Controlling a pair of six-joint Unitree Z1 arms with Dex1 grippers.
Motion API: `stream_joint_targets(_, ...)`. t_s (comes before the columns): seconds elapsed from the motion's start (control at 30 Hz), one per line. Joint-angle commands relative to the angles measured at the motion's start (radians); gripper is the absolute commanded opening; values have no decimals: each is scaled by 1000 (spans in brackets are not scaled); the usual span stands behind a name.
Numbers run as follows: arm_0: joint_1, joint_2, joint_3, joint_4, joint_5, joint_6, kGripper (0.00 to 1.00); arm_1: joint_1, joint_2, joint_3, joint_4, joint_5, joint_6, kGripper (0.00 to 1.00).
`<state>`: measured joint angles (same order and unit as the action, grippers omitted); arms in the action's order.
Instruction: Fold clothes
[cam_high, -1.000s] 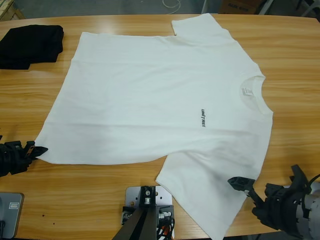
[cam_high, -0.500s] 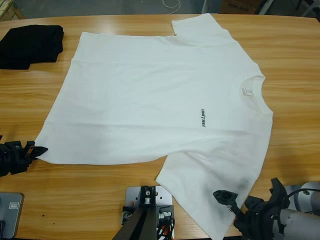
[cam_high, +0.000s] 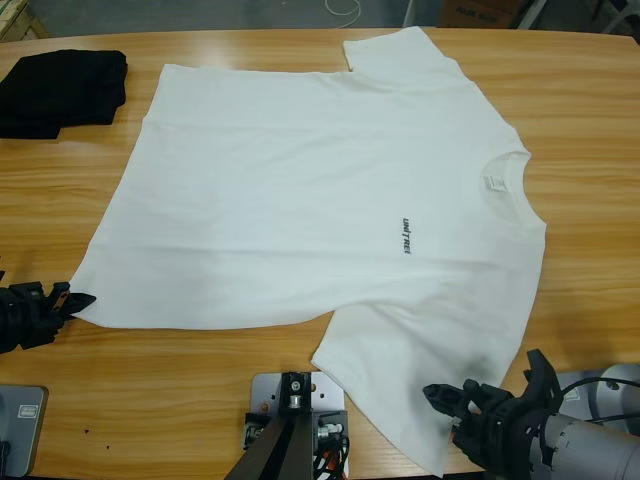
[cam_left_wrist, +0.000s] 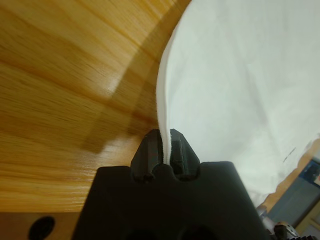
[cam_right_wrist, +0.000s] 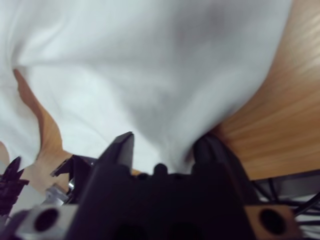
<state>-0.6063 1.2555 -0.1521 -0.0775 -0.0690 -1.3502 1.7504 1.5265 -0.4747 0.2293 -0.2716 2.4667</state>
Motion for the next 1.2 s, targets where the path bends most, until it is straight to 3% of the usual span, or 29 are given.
stream_joint_targets(0.03, -6, -16, 26, 5, -1, 10, 0, 8, -46, 22, 128, -35, -75, 0)
stream_joint_targets(0.2, -6, -23, 25, 5, -2, 12, 0, 8, -46, 6, 128, -31, -183, 0)
stream_joint_targets(0.4, -6, -34, 23, 8, -2, 17, 0, 8, -36, -9, 128, -30, -209, 0)
stream_joint_targets(0.53, -6, -64, 1, 22, -7, 21, 0, 8, -128, -126, 378, -36, -206, 0)
stream_joint_targets(0.6, -6, -94, -54, 73, -9, 44, 0, 7, -173, -183, 489, -65, -207, 0)
stream_joint_targets(0.7, -6, -103, -112, 122, -6, 67, 0, -1, -208, -194, 525, -134, -242, 0)
stream_joint_targets(0.9, 8, -77, -156, 128, -5, 104, 0, -8, -313, -162, 525, -404, -400, 0)
stream_joint_targets(1.2, 45, -10, -237, 128, 4, 184, 0, -12, -361, -120, 520, -424, -524, 0)
